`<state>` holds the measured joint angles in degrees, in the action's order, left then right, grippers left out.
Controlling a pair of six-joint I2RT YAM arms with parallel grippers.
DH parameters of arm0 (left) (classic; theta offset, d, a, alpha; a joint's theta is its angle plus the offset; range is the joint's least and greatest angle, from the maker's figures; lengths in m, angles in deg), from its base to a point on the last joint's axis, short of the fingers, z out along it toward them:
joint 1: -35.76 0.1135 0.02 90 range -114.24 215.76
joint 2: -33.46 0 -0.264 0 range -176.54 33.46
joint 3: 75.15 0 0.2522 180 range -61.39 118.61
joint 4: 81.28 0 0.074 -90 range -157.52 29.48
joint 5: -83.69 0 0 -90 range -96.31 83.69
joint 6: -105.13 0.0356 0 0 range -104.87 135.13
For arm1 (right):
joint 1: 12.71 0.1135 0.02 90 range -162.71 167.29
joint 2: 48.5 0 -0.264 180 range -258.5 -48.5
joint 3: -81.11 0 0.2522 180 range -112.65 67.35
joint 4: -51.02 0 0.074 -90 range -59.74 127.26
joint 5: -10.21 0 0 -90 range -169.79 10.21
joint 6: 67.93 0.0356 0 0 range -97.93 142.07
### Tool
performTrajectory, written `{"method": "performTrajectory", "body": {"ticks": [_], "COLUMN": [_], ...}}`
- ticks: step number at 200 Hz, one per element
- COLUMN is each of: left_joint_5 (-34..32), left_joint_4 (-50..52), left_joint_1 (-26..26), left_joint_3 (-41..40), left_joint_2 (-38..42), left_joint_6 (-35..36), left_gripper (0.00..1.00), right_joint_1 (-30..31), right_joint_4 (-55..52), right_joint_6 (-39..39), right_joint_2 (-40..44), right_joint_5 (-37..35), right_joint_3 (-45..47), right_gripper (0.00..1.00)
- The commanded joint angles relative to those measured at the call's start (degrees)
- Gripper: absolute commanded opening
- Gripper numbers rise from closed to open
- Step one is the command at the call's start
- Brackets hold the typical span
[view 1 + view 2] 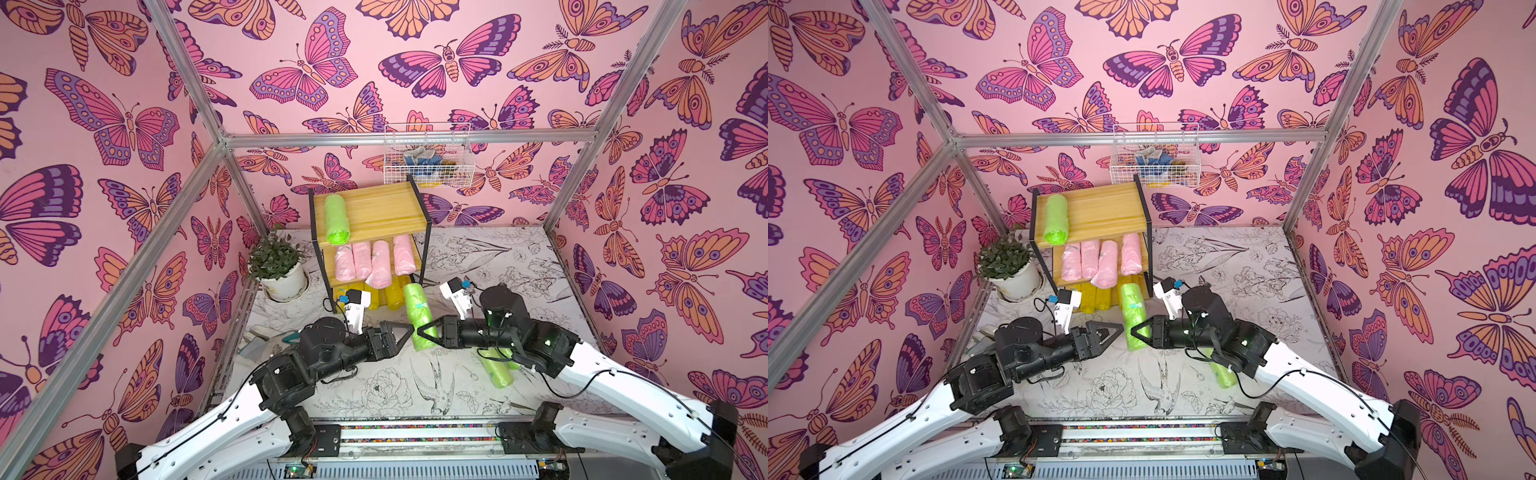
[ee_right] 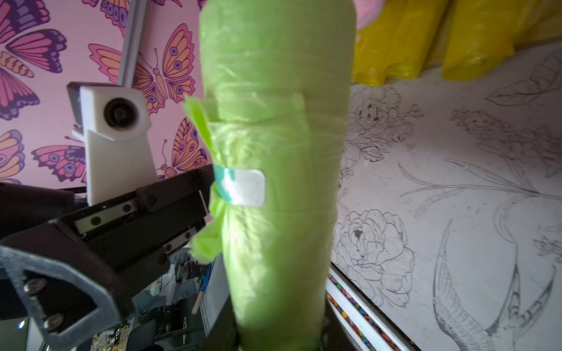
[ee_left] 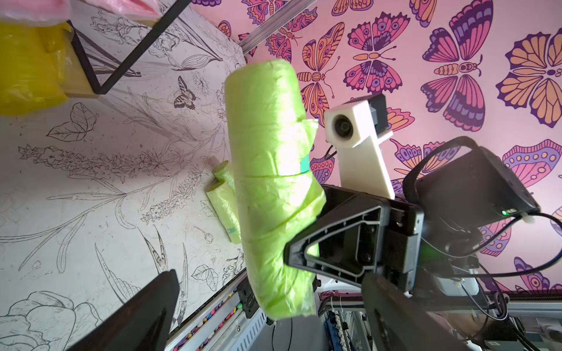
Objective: Sort the rolls of trash bags by color and place them on the shelf
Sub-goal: Pick up the roll of trash bags from the center of the board.
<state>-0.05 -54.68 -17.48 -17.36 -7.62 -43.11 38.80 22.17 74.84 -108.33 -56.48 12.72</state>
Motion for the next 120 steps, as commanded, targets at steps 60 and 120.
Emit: {"method": "performTrajectory", "body": {"ticks": [60, 120], "left_joint_5": [-2.0, -3.2], "left_joint_4": [-2.4, -2.4], "left_joint_1": [1.3, 3.3], "left_joint_3": [1.3, -1.3], "left_joint_2": [2.6, 6.5], "left_joint_6": [0.6, -1.2], "left_gripper": [0.90, 0.79], "right_joint_1": [4.6, 6.9], "right_joint_4": [4.9, 5.5], "right_joint_6": [0.8, 1.3], "right_joint_2": [-3.8, -5.8], "right_joint_5": [3.5, 5.7], "right_joint_3": [-6.1, -7.5], "right_gripper": [0.11, 0.10]}}
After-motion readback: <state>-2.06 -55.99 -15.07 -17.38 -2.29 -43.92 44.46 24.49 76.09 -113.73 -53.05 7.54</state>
